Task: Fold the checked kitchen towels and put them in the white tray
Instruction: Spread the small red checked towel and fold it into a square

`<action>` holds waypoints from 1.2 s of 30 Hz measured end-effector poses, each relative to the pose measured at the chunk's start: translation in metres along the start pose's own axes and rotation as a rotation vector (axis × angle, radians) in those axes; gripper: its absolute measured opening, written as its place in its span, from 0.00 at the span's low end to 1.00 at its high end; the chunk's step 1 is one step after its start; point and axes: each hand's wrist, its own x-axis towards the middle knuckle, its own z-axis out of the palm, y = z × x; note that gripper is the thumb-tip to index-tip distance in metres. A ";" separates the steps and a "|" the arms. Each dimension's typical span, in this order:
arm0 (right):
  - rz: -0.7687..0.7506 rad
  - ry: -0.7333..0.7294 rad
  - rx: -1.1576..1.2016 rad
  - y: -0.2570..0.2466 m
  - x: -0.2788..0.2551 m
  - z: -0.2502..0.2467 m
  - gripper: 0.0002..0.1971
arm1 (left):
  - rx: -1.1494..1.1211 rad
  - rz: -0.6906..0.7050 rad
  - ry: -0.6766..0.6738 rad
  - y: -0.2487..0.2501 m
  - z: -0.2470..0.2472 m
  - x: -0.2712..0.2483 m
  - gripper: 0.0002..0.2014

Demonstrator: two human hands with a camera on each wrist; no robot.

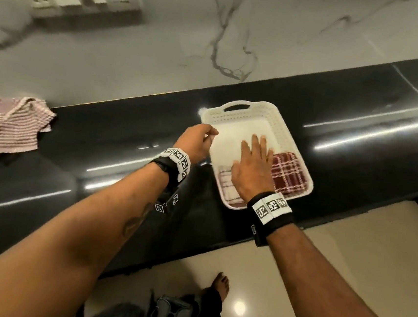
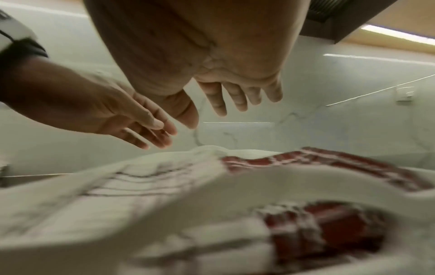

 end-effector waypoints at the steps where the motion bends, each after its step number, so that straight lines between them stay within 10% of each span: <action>1: -0.055 0.003 0.005 -0.013 -0.004 0.006 0.31 | 0.001 -0.013 0.014 -0.008 -0.005 -0.003 0.11; 6: -0.404 -0.156 0.058 -0.161 -0.031 0.071 0.28 | 0.139 -0.176 0.214 -0.136 -0.111 -0.058 0.12; 14: -0.427 -0.652 -0.067 -0.320 -0.071 0.159 0.35 | 0.569 -0.461 0.380 -0.326 -0.268 -0.158 0.17; 30: -0.298 -0.648 -0.105 -0.340 -0.072 0.169 0.39 | 0.553 -0.629 0.260 -0.416 -0.341 -0.154 0.30; 36: -0.284 -0.643 -0.112 -0.340 -0.073 0.170 0.39 | 0.484 -0.564 0.388 -0.415 -0.345 -0.160 0.15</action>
